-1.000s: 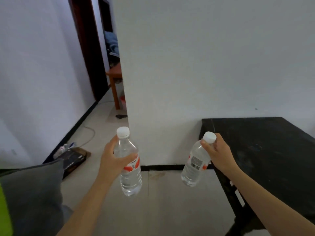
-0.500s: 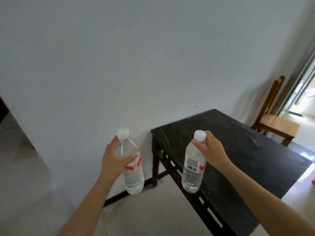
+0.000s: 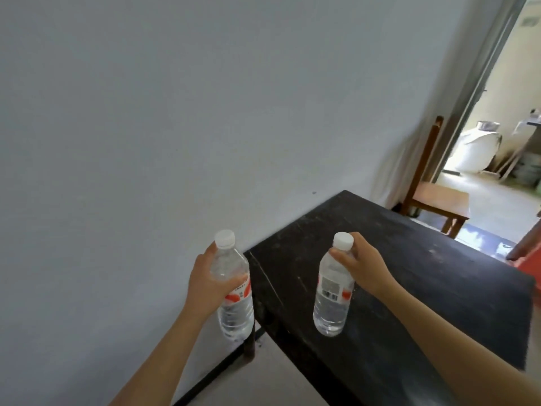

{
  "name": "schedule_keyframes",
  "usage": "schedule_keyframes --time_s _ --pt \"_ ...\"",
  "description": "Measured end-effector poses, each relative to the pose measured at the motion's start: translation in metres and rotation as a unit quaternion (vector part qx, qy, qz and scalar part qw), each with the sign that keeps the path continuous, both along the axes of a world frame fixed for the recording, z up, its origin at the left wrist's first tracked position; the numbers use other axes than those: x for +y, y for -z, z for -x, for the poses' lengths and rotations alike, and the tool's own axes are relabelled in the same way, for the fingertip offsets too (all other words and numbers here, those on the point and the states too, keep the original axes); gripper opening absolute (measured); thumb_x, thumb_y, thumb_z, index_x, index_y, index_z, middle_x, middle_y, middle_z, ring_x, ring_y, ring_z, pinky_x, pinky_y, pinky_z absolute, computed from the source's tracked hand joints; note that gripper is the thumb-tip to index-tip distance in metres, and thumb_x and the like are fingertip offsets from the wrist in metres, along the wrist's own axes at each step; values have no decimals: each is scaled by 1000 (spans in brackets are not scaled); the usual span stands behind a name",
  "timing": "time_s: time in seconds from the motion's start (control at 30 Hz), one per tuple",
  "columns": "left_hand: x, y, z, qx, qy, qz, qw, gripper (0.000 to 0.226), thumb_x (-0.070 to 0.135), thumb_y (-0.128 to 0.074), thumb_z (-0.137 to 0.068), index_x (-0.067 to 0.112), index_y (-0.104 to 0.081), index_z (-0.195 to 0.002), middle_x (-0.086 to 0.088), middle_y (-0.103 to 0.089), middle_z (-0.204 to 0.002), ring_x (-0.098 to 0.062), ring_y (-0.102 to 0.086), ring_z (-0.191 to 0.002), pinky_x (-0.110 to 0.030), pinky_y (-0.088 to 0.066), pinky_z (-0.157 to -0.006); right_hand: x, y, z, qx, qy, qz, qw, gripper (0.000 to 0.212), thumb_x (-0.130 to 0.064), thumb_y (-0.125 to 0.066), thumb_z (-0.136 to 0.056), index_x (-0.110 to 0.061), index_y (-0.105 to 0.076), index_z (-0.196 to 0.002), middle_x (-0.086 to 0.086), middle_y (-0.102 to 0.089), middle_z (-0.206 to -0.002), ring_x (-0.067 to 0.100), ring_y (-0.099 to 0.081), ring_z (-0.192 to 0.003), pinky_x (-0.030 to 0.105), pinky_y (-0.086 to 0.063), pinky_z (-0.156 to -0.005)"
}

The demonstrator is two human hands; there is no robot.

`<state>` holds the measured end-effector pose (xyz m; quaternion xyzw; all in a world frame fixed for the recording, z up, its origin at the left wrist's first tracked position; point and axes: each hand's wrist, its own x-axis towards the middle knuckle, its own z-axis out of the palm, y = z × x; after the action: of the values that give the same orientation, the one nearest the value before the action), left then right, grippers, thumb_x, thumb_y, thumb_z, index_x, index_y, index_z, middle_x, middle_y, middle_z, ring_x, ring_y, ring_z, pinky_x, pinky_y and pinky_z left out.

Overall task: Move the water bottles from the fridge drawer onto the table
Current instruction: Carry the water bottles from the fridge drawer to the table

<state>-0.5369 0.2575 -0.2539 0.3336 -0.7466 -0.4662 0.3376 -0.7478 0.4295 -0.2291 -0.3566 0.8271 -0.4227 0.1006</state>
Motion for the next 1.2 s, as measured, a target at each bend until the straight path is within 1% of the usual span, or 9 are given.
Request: schedule_keyframes --time_s 0.17,0.3,0.43,0.53,0.7,0.8,0.97,1.1,1.2 --pt "-61 29 51 -9 34 31 999 40 13 -81 -67 38 -51 -77 15 -58 -73 2 -59 -65 -16 -45 -66 -46 12 28 -18 47 -18 999 33 -24 -62 -86 -14 -46 -113 -4 -53 -102 11 -53 -94 22 -44 -75" --pt "-103 51 89 -17 40 26 999 28 25 -80 -66 25 -61 -87 9 -66 -71 -3 -65 -66 -22 -52 -63 -66 18 44 -49 78 11 996 29 -18 -61 -86 -18 -45 -111 -8 -54 -99 15 -56 -99 16 -44 -71" --pt "-120 68 115 9 15 31 999 23 20 -78 -71 23 -59 -83 8 -66 -68 -3 -65 -66 -12 -47 -57 -76 29 58 -53 102 -2 993 29 -19 -61 -86 -21 -44 -110 0 -55 -109 17 -56 -102 27 -47 -84" --pt "-130 80 135 8 -5 52 999 28 39 -72 -69 20 -57 -82 4 -61 -62 -9 -61 -55 -25 -50 -51 -83 41 79 -55 122 -54 990 30 -24 -62 -85 -19 -45 -110 4 -57 -111 20 -57 -101 32 -50 -86" --pt "-142 91 155 9 -12 61 998 39 53 -66 -65 20 -58 -83 1 -61 -63 -11 -62 -58 -28 -51 -53 -92 53 108 -74 118 -123 983 35 -31 -62 -85 -17 -46 -112 7 -59 -113 21 -59 -100 33 -52 -83" --pt "-153 111 165 -28 -3 57 998 60 67 -63 -66 16 -59 -97 -3 -61 -73 -14 -63 -67 -29 -53 -60 -113 53 121 -62 92 -128 985 39 -33 -62 -84 -17 -46 -117 6 -57 -113 20 -58 -101 33 -51 -84" --pt "-159 121 174 -53 -31 35 998 41 42 -73 -66 16 -60 -95 -4 -61 -72 -13 -63 -68 -31 -54 -64 -164 53 140 -32 26 -128 991 41 -36 -62 -84 -17 -47 -117 8 -57 -113 21 -56 -101 34 -50 -85" --pt "-166 124 178 -88 -72 28 993 47 54 -65 -68 20 -57 -99 -4 -59 -77 -16 -61 -75 -30 -52 -67 -217 50 155 -30 -41 -143 988 46 -37 -61 -86 -15 -45 -123 10 -57 -118 26 -57 -106 38 -50 -89" --pt "-166 126 181 -82 -105 17 991 48 48 -71 -67 26 -55 -107 0 -57 -91 -12 -56 -87 -29 -49 -75 -247 54 164 -38 -61 -142 987 48 -37 -60 -86 -15 -45 -126 11 -54 -123 28 -54 -111 41 -48 -95"
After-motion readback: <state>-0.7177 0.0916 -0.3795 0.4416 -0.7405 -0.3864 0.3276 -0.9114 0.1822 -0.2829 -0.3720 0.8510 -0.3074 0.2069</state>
